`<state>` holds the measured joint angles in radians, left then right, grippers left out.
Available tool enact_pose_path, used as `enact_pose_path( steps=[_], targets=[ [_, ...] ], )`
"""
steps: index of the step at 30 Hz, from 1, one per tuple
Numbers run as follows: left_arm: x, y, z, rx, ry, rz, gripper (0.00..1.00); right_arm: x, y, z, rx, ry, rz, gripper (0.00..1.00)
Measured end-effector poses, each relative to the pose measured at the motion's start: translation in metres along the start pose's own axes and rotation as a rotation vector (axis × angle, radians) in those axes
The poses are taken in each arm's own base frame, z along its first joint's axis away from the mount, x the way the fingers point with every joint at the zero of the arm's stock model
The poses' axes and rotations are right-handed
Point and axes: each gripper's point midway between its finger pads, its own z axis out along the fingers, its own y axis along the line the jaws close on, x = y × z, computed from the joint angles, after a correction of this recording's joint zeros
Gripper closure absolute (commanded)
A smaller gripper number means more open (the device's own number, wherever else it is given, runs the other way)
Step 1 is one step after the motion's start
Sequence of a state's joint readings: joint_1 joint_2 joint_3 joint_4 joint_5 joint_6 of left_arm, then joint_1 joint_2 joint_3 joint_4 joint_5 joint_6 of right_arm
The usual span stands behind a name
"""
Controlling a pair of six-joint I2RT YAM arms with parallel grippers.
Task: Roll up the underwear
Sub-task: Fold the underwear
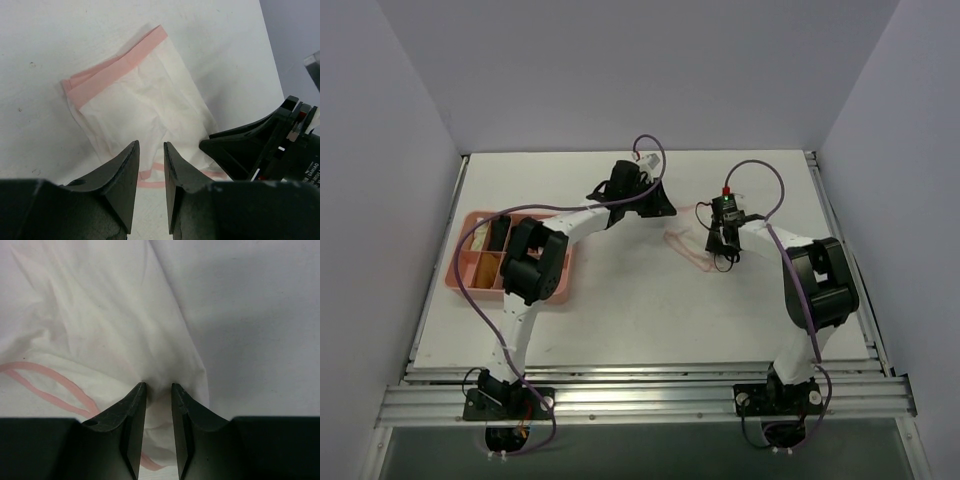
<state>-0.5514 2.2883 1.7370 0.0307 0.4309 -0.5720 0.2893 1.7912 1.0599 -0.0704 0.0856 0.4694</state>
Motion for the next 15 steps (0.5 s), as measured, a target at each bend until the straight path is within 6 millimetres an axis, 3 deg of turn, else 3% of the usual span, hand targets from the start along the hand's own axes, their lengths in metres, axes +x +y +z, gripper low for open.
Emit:
enact_pose_path(
  steps=[7,15],
  targets=[
    [-0.019,-0.015,0.011,0.054,-0.029,0.028,0.65,-0.001,-0.003,0.0,0.024,-0.012,-0.009,0.76],
    [0.012,0.01,0.034,0.032,0.036,0.003,0.64,-0.009,-0.001,-0.015,0.013,-0.039,-0.024,0.77]
  ],
)
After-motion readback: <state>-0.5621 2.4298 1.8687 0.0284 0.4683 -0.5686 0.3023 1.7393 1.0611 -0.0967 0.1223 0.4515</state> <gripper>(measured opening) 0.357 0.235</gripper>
